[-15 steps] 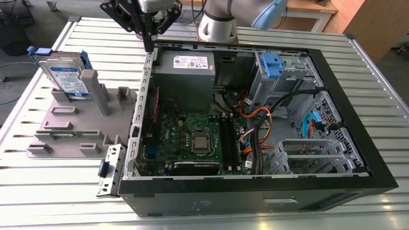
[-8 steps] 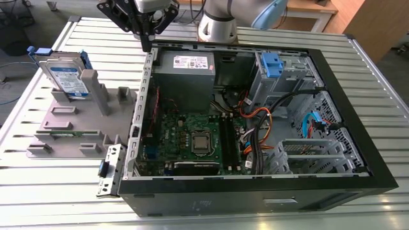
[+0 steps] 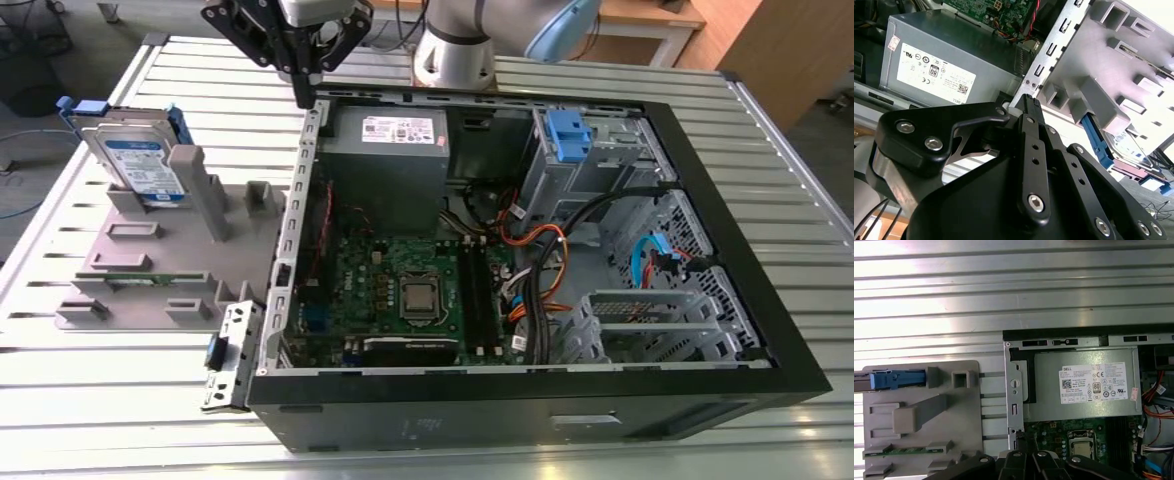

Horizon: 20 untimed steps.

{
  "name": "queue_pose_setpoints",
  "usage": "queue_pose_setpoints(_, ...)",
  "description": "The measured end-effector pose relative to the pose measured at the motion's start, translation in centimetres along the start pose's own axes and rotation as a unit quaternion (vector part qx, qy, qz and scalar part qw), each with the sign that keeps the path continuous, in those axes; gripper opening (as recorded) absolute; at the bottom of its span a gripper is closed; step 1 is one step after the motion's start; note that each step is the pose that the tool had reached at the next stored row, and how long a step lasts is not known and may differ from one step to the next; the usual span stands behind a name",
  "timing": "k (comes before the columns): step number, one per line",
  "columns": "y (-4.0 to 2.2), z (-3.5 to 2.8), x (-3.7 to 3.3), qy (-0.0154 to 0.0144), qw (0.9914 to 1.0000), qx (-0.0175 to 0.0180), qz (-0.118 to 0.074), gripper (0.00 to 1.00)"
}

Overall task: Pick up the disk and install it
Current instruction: 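Reach for the disk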

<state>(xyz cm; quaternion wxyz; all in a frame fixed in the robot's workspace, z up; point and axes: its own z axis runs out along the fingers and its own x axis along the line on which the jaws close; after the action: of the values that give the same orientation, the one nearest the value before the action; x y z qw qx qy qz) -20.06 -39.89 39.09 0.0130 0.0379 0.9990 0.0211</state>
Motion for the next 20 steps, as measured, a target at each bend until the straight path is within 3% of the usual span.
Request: queue_pose_setpoints(20,-0.05,-0.02,0.66,0.0000,1.00000,0.0000,0.000,0.11)
